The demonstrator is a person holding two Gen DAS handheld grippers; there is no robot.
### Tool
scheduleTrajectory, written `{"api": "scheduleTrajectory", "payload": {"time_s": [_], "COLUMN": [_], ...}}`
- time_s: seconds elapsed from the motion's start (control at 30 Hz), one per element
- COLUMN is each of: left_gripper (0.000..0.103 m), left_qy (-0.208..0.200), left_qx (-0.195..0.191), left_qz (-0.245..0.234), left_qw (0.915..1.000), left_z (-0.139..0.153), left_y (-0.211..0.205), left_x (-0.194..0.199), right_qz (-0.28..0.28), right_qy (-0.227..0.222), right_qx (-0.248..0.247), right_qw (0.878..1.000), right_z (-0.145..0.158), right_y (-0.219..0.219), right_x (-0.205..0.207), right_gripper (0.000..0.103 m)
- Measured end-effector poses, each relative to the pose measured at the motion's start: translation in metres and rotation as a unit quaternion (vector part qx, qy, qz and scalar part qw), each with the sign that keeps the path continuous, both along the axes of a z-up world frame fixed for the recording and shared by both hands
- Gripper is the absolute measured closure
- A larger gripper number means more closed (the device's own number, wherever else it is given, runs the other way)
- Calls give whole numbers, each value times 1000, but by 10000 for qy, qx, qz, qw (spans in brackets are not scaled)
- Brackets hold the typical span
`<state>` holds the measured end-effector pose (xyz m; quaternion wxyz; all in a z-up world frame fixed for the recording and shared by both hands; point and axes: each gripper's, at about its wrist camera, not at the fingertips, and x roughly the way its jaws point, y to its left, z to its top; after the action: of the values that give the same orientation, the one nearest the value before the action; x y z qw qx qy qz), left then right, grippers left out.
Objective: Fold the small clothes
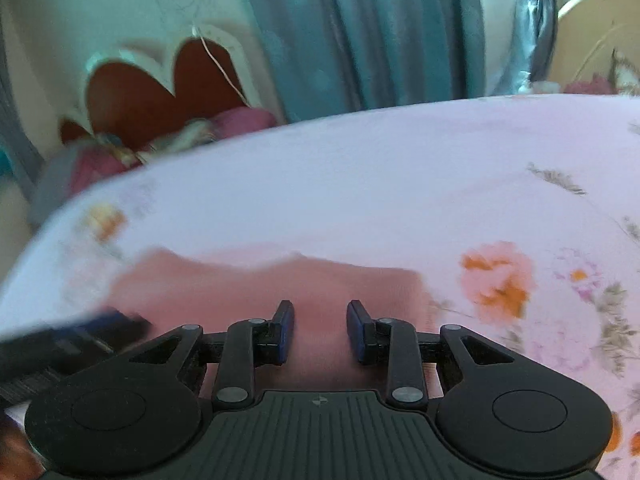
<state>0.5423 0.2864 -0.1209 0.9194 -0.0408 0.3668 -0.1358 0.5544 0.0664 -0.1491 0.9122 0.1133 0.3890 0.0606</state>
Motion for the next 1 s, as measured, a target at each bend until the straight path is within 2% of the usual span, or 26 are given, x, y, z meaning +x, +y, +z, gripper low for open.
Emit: {"api": "scheduleTrajectory", "payload": {"time_s": [0.07,0.1,0.17,0.2,0.27,0.33,0.4,0.57,0.73,0.83,0.9,1.0], "left_gripper": [68,69,66,66,66,65,63,60,60,54,54,55], "left_qy": [-80,-76,168,291,188,-2,-147,-258,-253,-199,-155,-78], "left_qx": [137,185,3,-97,110,295,218,164,339,284,395,455], "left_qz": [114,373,761,837,734,630,625,627,686,743,760,809], "left_qw": [9998,9991,9970,9960,9971,9976,9977,9976,9967,9966,9962,9957], "left_z": [-1,-3,-11,-16,-16,-7,2,22,18,11,6,6], "left_y": [-2,0,8,12,7,4,7,15,17,12,7,6], "left_x": [8,14,28,32,27,14,-3,-52,-102,-118,-121,-129], "right_qz": [-54,-101,-171,-153,-51,52,87,613,981,1003,866,627], "right_qy": [19,31,-43,-105,-183,-122,-187,-528,-658,-471,-380,-222], "right_qx": [105,136,100,46,-70,22,188,55,-400,-1020,-815,-437], "right_qw": [9999,9999,9998,9998,9998,9999,9996,9967,9922,9886,9922,9968], "right_z": [-3,-4,-6,-9,-10,-4,7,29,28,4,-10,1], "right_y": [-5,-5,-4,-2,0,-4,-10,-14,-6,1,-9,-14], "right_x": [4,7,10,10,9,8,-4,-56,-116,-136,-140,-142], "right_gripper": [73,73,73,72,70,70,70,70,70,70,70,70]}}
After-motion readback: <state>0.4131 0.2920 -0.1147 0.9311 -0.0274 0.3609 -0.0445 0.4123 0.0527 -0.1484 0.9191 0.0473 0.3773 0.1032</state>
